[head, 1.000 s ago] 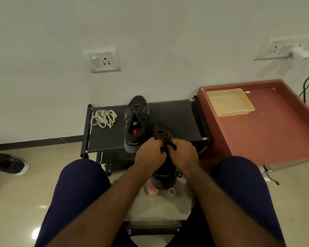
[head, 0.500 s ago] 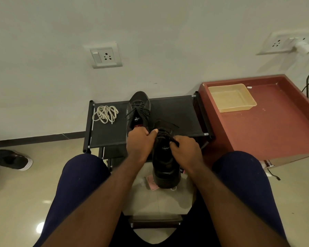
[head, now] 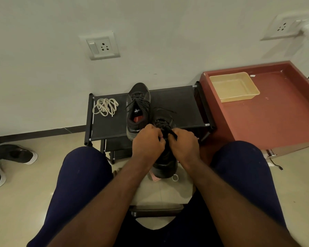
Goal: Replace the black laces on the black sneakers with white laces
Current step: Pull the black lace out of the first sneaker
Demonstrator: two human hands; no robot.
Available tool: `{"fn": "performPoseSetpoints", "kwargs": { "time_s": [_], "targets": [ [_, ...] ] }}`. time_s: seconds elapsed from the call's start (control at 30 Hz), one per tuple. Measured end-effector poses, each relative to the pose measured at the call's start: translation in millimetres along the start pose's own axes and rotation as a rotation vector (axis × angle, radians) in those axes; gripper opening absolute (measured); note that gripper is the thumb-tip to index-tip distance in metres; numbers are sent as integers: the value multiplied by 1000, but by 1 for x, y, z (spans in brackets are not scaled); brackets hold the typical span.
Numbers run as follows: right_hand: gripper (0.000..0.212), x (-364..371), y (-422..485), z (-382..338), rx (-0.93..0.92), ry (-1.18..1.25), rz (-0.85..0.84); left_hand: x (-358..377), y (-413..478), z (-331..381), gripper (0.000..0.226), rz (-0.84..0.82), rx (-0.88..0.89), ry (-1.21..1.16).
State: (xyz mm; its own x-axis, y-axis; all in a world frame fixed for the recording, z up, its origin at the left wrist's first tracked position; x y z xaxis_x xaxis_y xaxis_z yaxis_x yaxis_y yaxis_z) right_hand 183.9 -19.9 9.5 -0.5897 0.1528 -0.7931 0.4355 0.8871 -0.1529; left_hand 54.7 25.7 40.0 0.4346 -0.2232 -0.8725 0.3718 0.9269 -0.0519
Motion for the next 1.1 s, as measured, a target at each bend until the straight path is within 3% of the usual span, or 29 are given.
{"fn": "performPoseSetpoints", "kwargs": {
  "time_s": [0.27, 0.43, 0.77, 0.9, 0.97, 1.1],
  "targets": [
    [20, 4, 5, 9, 8, 107, 76, 11, 15, -7, 30, 22, 92, -29],
    [20, 16, 10, 16, 17, 138, 24, 35, 18, -13, 46, -43, 126, 73],
    [20, 21, 14, 23, 19, 103, -7, 48, 25, -10, 21, -35, 132, 213],
    [19, 22, 14, 27, 34, 97, 7, 57, 27, -18, 9, -90, 136, -210],
    [17, 21, 15, 26, 36, 84, 13, 44, 25, -21, 2, -104, 0, -484],
    [18, 21, 19, 25, 43, 79, 13, 10, 21, -31, 12, -29, -335, -1091]
  ]
}}
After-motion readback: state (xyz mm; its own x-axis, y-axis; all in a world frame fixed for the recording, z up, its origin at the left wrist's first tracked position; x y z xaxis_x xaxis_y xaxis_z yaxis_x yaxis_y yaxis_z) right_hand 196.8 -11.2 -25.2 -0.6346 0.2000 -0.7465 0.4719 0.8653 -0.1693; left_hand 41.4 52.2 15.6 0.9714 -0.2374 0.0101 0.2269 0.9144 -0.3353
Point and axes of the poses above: each hand's wrist, its own y-axis towards the middle knuckle, its own x-axis out of the palm, z = x × y, the point moved 9 cm from there along y, towards the middle knuckle
